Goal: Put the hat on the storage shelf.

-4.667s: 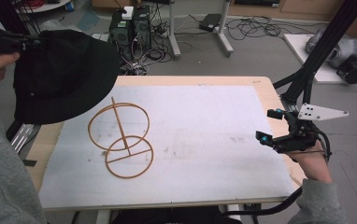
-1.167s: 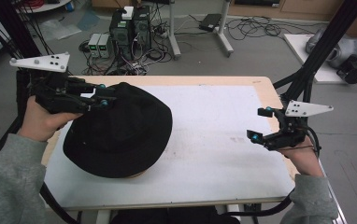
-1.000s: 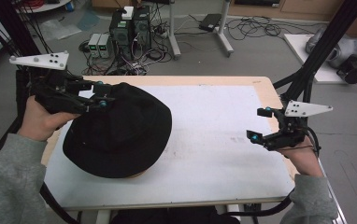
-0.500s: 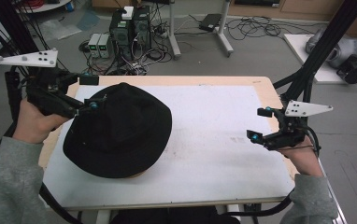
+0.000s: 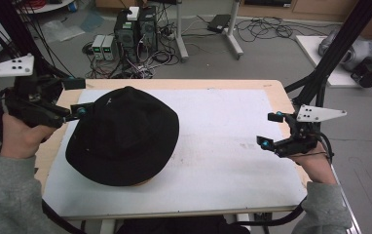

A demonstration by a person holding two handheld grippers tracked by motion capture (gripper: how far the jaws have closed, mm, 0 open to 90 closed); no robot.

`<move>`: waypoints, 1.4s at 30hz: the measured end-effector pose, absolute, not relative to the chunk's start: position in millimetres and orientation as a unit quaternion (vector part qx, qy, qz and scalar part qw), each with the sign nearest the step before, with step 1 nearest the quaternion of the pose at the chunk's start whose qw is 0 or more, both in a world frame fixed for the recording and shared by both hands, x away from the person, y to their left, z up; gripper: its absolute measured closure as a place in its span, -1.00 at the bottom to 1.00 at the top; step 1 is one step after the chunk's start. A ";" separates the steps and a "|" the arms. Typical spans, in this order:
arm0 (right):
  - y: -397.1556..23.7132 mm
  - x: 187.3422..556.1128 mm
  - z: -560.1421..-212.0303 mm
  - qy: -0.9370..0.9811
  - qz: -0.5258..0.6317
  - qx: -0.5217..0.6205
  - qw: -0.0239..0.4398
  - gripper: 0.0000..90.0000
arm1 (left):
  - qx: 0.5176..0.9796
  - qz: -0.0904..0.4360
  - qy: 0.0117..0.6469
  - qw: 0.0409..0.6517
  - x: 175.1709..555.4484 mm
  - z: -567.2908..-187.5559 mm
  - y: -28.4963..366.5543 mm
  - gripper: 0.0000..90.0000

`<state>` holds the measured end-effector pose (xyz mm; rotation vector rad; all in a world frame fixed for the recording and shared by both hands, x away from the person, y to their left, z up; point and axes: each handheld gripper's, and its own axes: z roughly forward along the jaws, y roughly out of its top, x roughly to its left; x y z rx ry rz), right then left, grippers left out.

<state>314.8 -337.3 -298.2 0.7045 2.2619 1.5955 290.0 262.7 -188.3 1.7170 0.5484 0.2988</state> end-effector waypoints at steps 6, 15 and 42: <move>-346.5 313.6 -294.5 0.773 0.565 0.249 0.144 -0.94 | 0.737 0.148 0.256 0.608 278.0 -199.6 272.6 -0.85; -354.2 314.4 -292.9 0.762 0.577 0.257 0.145 -0.94 | 0.727 0.190 0.278 0.598 261.1 -209.3 273.4 -0.85; -348.3 318.8 -293.7 0.766 0.573 0.252 0.146 -0.94 | 0.682 0.221 0.331 0.614 238.4 -246.6 300.5 -0.85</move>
